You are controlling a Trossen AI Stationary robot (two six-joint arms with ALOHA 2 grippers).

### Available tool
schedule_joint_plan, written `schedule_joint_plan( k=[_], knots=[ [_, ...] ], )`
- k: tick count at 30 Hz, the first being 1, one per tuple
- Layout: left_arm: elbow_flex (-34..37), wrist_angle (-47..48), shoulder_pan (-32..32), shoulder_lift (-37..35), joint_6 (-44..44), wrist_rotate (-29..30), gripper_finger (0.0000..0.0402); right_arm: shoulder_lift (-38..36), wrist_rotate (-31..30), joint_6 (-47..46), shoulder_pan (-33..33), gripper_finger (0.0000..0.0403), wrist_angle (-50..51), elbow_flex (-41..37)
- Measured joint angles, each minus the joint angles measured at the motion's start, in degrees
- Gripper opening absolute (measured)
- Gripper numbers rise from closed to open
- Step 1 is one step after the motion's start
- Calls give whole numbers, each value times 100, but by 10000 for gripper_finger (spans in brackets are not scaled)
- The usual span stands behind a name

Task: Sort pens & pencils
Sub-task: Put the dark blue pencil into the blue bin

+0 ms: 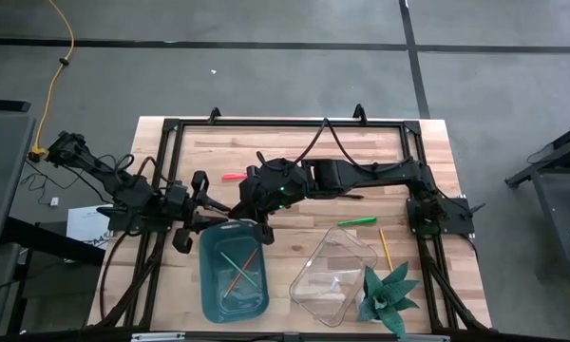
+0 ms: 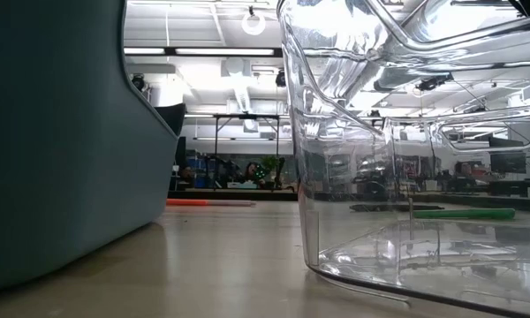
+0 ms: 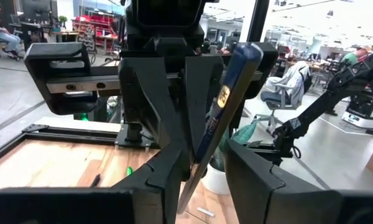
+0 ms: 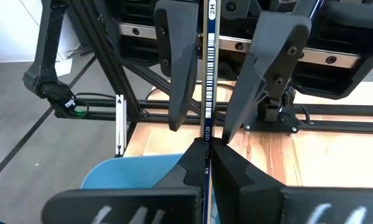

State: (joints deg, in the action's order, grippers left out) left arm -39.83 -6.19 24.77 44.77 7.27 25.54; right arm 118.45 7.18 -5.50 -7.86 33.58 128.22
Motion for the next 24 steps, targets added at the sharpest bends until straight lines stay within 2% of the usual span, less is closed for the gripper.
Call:
schedule_joint_plan(
  k=[11, 18, 24],
  knots=[
    [0, -20, 0, 0, -105, 4, 12, -2, 0, -2, 0, 0, -3, 0],
    [2, -23, 0, 0, -105, 4, 34, -4, -2, 17, 0, 0, -6, 1],
    [2, -36, 0, 0, -145, 4, 9, -4, 36, 67, 0, 3, -43, 0]
  ],
)
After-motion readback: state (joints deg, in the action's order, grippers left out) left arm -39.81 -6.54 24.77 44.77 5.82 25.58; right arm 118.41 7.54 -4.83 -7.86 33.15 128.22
